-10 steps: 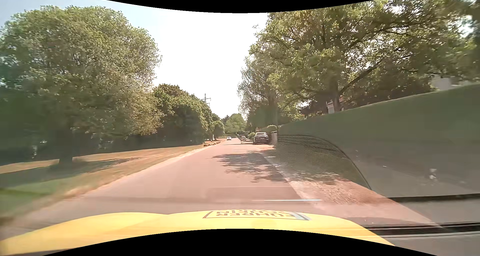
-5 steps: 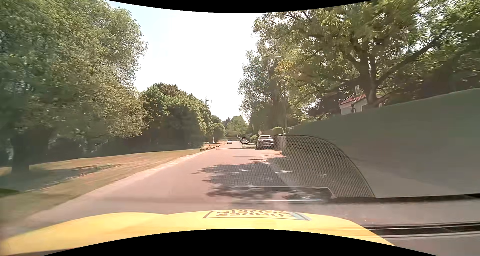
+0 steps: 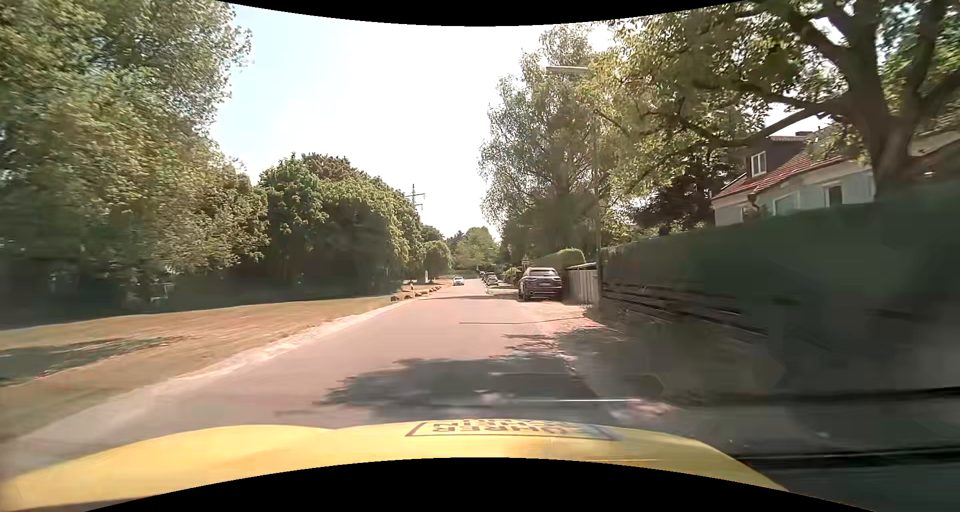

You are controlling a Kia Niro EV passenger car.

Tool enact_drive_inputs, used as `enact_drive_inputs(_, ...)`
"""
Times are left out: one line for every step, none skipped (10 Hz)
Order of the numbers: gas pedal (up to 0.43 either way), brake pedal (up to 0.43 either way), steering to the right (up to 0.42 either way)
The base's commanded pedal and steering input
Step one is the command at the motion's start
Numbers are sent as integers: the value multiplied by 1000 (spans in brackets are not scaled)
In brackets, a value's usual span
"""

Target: Follow the waypoints while adhering to traffic rules and regulations

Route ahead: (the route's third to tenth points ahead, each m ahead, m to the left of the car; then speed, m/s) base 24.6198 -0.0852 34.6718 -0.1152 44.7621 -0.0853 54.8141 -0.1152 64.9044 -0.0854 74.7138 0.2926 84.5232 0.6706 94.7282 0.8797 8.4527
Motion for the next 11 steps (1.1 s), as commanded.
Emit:
enact_drive_inputs(59,0,-11)
enact_drive_inputs(59,0,-11)
enact_drive_inputs(59,0,-11)
enact_drive_inputs(59,0,-12)
enact_drive_inputs(59,0,-11)
enact_drive_inputs(47,0,-11)
enact_drive_inputs(0,0,-11)
enact_drive_inputs(0,0,-11)
enact_drive_inputs(0,0,-11)
enact_drive_inputs(0,0,-11)
enact_drive_inputs(0,0,-11)
